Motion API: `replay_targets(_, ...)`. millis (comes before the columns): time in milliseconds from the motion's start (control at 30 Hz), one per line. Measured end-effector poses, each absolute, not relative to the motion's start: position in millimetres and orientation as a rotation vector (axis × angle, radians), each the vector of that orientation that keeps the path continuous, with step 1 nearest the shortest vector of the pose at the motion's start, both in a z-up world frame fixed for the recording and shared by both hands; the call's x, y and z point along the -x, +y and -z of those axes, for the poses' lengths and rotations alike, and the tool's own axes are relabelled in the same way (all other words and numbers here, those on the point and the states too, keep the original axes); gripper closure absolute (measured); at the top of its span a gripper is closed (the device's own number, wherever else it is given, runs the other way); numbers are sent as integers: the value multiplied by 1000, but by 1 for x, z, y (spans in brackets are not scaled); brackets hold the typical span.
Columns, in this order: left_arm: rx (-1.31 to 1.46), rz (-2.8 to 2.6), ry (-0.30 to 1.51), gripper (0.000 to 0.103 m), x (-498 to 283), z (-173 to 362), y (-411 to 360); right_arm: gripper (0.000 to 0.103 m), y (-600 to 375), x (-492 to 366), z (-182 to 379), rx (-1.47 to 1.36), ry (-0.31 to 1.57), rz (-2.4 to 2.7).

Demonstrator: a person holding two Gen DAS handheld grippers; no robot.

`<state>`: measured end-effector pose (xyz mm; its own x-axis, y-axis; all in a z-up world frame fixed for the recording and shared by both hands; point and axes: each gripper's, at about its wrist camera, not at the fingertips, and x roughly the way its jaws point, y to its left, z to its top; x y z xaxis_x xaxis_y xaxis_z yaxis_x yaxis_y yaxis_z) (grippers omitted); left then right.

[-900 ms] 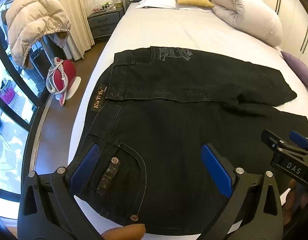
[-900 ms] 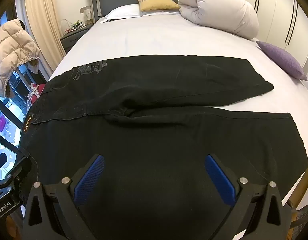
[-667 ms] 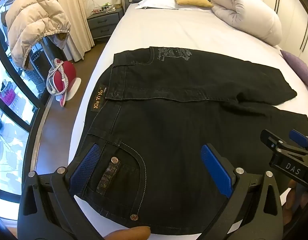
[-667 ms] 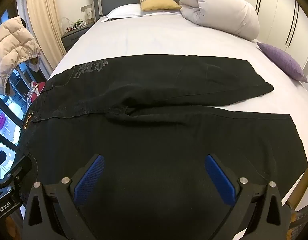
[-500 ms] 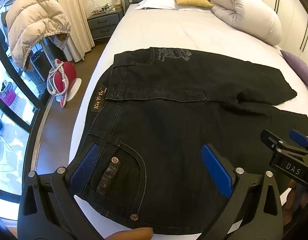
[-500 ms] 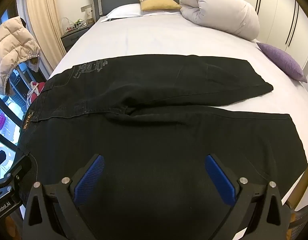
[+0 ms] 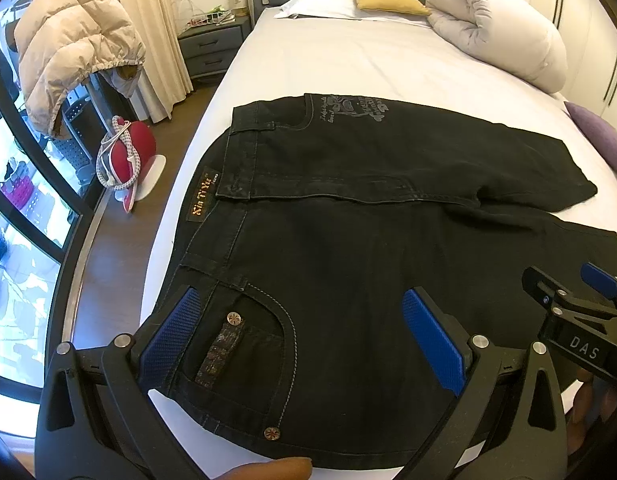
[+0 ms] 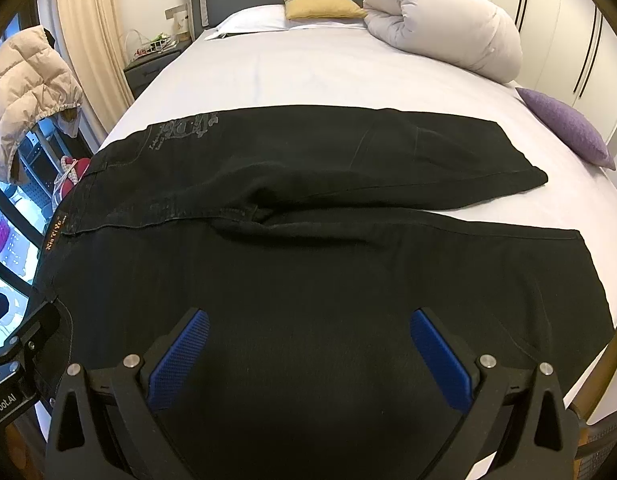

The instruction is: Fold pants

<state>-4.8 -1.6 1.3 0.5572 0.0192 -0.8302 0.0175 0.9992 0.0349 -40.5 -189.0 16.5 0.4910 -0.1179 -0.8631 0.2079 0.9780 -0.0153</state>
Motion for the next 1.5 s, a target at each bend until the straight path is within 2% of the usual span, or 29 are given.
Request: replay_targets(1500, -50, -19, 982, 0, 2, 5, -1, 0, -182, 44, -13, -84, 1051, 192)
